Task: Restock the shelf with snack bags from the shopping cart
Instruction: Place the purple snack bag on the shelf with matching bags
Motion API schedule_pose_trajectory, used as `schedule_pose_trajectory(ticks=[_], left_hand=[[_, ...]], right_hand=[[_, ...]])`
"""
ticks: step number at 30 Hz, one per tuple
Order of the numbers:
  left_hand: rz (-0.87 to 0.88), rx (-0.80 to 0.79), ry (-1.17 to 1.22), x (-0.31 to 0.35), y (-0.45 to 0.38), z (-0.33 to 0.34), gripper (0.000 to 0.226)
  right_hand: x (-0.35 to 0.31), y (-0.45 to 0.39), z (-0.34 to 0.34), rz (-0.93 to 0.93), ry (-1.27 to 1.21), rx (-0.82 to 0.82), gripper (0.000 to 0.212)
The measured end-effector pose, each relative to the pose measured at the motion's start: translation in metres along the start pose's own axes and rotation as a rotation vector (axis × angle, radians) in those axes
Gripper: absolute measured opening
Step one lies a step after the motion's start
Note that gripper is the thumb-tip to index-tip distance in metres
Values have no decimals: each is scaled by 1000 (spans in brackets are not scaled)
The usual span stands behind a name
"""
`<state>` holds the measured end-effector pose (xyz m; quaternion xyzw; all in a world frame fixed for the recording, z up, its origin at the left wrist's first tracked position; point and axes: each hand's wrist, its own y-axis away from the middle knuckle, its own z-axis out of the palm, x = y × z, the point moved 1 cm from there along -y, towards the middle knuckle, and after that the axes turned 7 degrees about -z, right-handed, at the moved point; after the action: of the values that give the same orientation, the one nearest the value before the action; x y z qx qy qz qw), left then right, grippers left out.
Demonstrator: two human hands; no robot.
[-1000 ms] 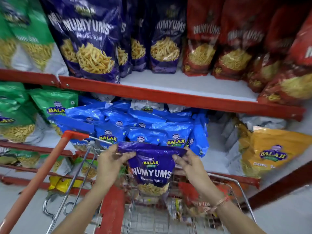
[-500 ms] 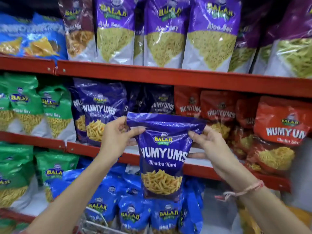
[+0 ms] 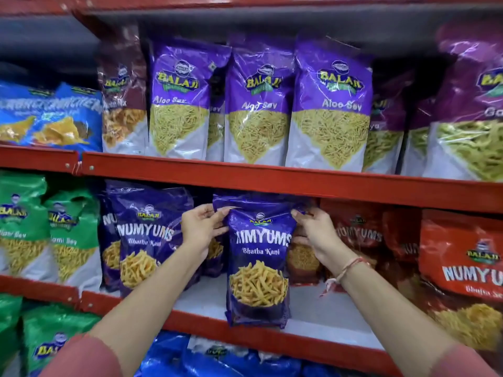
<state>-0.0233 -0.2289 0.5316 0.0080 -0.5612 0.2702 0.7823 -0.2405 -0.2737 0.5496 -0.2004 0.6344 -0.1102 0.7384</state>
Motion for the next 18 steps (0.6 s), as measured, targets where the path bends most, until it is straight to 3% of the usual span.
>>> schedule_pose_trajectory(ticks=[4,9,11,14,15,18], left_hand=[[-52,66,31,-11,-40,9,15],[-92,115,1,-22,-75,19,24],[-42,141,-105,-33,-80,20,25],[11,188,-179,-48,-81,16,9],[11,185,-184,-52,-80,14,17],[-76,159,-242,-68,-67,4,38]], right_hand=[[18,-28,9,1,-61,62,25],[43,-54,13,21,-53,190,17],[55,-56,14,47,-79,194,12],[70,-54,11,79,-140,158,4],[73,-51,9,86,-123,145,5],[92,-35,-2,171,-36,135,37]])
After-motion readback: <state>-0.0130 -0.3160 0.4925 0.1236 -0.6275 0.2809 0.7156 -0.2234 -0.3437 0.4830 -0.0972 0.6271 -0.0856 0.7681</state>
